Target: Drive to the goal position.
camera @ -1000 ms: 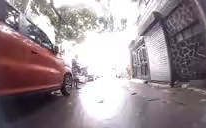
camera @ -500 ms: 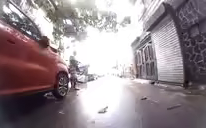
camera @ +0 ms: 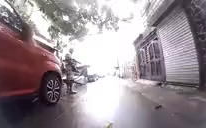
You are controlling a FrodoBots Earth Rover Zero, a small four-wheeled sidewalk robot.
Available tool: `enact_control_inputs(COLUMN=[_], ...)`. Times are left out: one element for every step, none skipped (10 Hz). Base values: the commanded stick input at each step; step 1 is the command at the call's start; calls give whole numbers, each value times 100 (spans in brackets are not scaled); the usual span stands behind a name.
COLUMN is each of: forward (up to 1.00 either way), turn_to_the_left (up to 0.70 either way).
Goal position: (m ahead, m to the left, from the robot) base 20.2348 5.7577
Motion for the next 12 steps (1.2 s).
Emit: enact_control_inputs(forward=[99,99,99,99,99,99,99,99,99,99,99,99], turn_to_the_left=[0,0,0,0,0,0,0,0,0,0,0,0])
